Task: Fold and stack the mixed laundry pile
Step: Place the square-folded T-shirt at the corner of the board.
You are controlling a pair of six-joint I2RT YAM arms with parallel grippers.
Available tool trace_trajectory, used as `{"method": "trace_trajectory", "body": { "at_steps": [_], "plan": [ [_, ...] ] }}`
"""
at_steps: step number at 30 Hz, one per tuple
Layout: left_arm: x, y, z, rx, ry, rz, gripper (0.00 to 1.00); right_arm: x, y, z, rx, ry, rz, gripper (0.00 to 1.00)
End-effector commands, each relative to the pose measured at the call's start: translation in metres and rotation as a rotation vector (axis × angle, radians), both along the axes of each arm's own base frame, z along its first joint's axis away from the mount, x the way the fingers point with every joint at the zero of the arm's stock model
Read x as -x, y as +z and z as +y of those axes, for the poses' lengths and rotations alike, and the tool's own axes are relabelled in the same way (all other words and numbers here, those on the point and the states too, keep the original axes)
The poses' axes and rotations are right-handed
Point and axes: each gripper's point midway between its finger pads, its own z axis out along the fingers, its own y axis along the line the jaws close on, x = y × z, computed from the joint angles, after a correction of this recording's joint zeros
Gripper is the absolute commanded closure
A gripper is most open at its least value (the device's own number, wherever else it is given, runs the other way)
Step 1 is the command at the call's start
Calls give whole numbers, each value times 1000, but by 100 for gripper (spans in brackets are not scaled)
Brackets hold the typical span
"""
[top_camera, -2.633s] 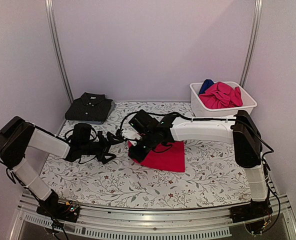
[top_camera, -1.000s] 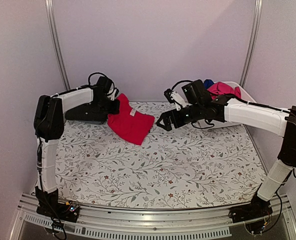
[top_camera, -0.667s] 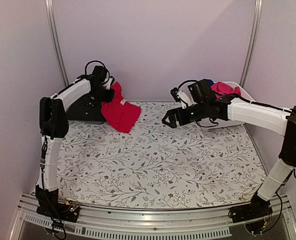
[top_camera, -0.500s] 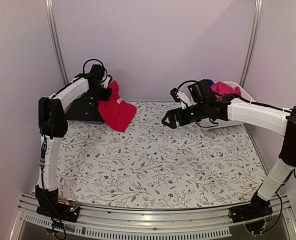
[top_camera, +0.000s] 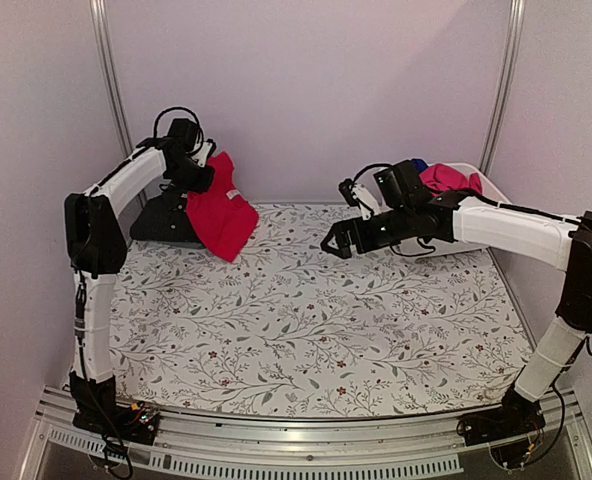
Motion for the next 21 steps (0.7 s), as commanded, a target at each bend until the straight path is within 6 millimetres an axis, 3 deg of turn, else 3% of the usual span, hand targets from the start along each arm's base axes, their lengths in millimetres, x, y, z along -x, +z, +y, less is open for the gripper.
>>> {"method": "trace_trajectory", "body": {
  "at_steps": [1, 9, 14, 21],
  "plan": [
    [1, 62, 15, 74, -2, -117, 100, -2, -1, 7, -16, 10, 17, 1],
    [-4, 70, 35, 121, 14, -135, 100, -4, -6, 13, -15, 23, 36, 1],
    [-13, 61, 55, 121, 33, -133, 100, -5, -8, 16, -17, 28, 50, 1],
    [-29, 42, 99, 115, 89, -135, 100, -10, -9, 22, -7, 39, 64, 1]
  ]
}}
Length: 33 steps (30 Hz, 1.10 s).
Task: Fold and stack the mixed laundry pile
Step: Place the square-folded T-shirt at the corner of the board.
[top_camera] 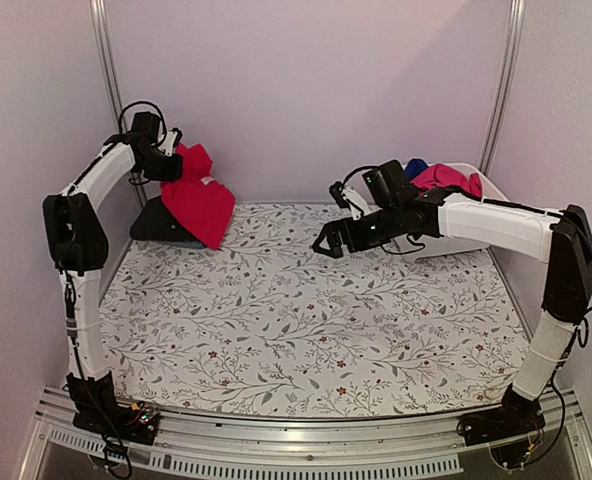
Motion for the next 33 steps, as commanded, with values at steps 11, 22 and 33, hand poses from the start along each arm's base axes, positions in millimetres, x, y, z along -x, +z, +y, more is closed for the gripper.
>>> {"method": "trace_trajectory", "body": {
  "at_steps": [11, 22, 33],
  "plan": [
    [-43, -36, 91, 28, 99, -65, 100, -10, -7, 15, 26, 25, 48, 1],
    [-58, -74, 133, 79, 163, -65, 95, -16, -19, 18, 68, 35, 72, 1],
    [-62, -81, 195, 125, 453, -105, 33, -16, -21, 16, 91, 46, 74, 1]
  ]
}}
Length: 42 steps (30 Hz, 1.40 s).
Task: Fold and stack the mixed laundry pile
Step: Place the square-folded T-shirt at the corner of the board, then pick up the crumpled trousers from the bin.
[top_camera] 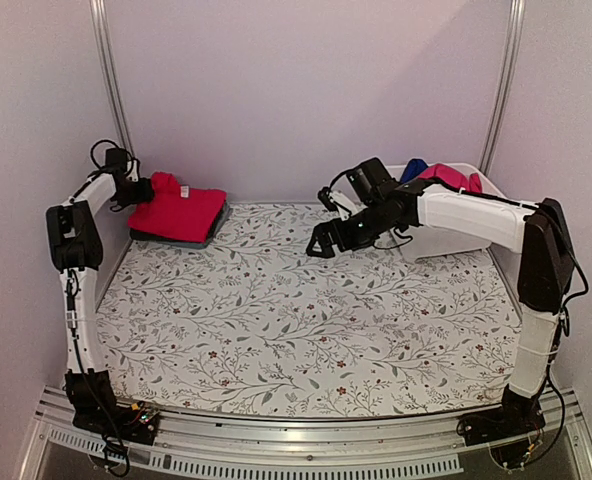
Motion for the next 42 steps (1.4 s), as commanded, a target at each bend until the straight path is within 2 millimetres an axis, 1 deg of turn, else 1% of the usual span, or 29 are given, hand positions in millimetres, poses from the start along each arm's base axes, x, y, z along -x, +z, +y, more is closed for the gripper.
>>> {"method": "trace_trajectory", "body": {
  "at_steps": [1, 3, 5, 6, 9, 11, 13, 15, 17, 19, 22, 24, 25, 26, 27, 30, 31, 33, 34, 36, 37, 38, 40, 41, 42],
  "plan": [
    [-7, 20, 40, 32, 163, -83, 31, -2, 2, 2, 5, 16, -9, 1],
    [-4, 18, 47, 46, 193, -78, 27, -2, 2, 3, 5, 18, -7, 1],
    [-3, 18, 52, 34, 227, -76, 4, -2, 3, 3, 3, 21, -10, 1],
    [-1, 19, 56, 20, 245, -74, 1, -2, 2, 3, 4, 23, -9, 1],
    [0, 31, 56, 4, 246, -87, 0, -5, 2, 1, 18, 13, -19, 1],
    [0, 46, 48, -4, 220, -114, 0, -12, 6, -5, 22, -10, -33, 1],
    [0, 65, 36, -45, 191, -141, 0, -23, 17, -13, 12, -41, -52, 1],
    [1, 83, 18, -67, 144, -169, 0, -35, 29, -22, -6, -71, -76, 1],
    [4, 91, 2, -73, 105, -177, 0, -45, 43, -32, -21, -101, -102, 1],
    [9, 89, -6, -80, 109, -157, 0, -55, 58, -41, -31, -131, -136, 1],
    [16, 74, -7, -75, 122, -112, 0, -70, 85, -60, -40, -197, -213, 1],
    [21, 63, -9, -69, 119, -81, 0, -81, 108, -78, -51, -261, -273, 1],
    [23, 61, -10, -64, 115, -71, 0, -87, 120, -88, -59, -296, -303, 1],
    [25, 62, -15, -52, 103, -70, 0, -94, 131, -101, -63, -340, -332, 1],
    [27, 65, -22, -42, 90, -79, 0, -100, 146, -116, -71, -387, -365, 1],
    [33, 95, -52, -18, 35, -148, 0, -125, 181, -173, -75, -525, -443, 1],
    [36, 104, -64, 11, 2, -158, 0, -132, 190, -194, -78, -563, -456, 1],
    [43, 124, -79, 77, -21, -174, 0, -146, 201, -238, -87, -645, -455, 1],
    [47, 133, -86, 113, -40, -185, 1, -154, 200, -261, -89, -686, -438, 1],
    [56, 149, -99, 171, -63, -214, 0, -166, 197, -299, -111, -743, -402, 1],
    [61, 155, -105, 188, -72, -226, 0, -174, 188, -317, -113, -782, -370, 1],
    [66, 160, -109, 202, -75, -237, 0, -179, 182, -332, -114, -810, -354, 1],
    [75, 162, -118, 237, -77, -230, 0, -192, 160, -360, -109, -866, -308, 1],
    [78, 163, -123, 254, -87, -228, 0, -196, 153, -367, -105, -877, -297, 1],
    [81, 163, -126, 258, -87, -224, 0, -202, 141, -371, -92, -883, -283, 1]
  ]
}}
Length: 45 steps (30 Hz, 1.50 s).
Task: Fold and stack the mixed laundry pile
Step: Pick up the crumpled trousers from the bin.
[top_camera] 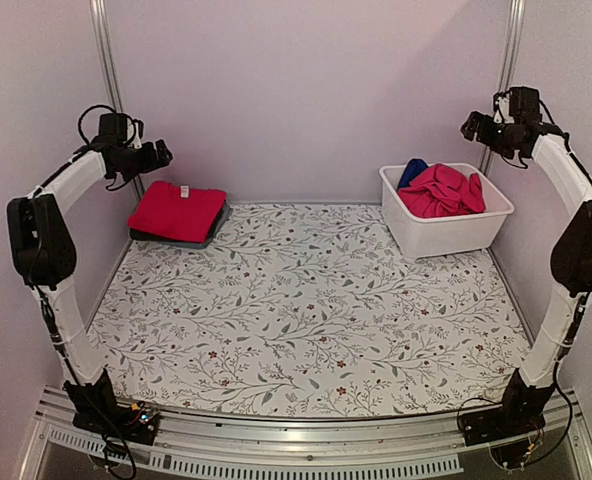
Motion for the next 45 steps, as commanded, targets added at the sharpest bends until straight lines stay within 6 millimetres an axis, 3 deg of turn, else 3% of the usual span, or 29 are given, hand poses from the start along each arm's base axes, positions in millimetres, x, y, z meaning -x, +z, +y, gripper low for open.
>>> {"method": "trace_trajectory", "body": {
  "at_steps": [1, 5, 8, 9, 11, 16, 18, 21, 24, 26, 27, 30, 33, 37, 45],
  "plan": [
    [14, 20, -29, 93, -46, -35, 0, -23, -66, -8, -47, 0, 153, 1],
    [24, 7, -36, 99, -39, 28, 0, -53, -124, -10, 2, 27, 240, 1],
    [30, -4, -38, 98, -52, 70, 0, -70, -152, -14, 34, 31, 281, 1],
    [33, -6, -38, 94, -51, 75, 0, -77, -172, -13, 40, 41, 310, 1],
    [38, -8, -47, 93, -61, 83, 0, -85, -194, -13, 40, 49, 329, 1],
    [45, -10, -45, 96, -39, 95, 0, -97, -244, -15, 39, 40, 376, 3],
    [45, -11, -44, 97, -29, 99, 0, -101, -252, -13, 28, 46, 377, 14],
    [45, -12, -44, 102, -26, 100, 0, -108, -253, -8, 3, 66, 355, 45],
    [42, -7, -45, 108, -30, 87, 0, -113, -220, -1, -25, 96, 274, 81],
    [40, 0, -46, 113, -37, 71, 0, -114, -178, -1, -22, 96, 191, 97],
    [40, 4, -47, 114, -40, 60, 0, -113, -163, -1, -19, 95, 164, 100],
    [39, 15, -48, 115, -42, 20, 0, -104, -98, 0, -1, 103, 46, 100],
    [41, 24, -49, 122, -51, -13, 0, -91, -48, 3, 10, 119, -45, 100],
    [49, 46, -56, 154, -96, -118, 0, -62, 30, 9, 19, 138, -193, 100],
    [77, 80, -58, 348, -217, -302, 0, -12, 126, 19, 29, 178, -395, 100]
  ]
}}
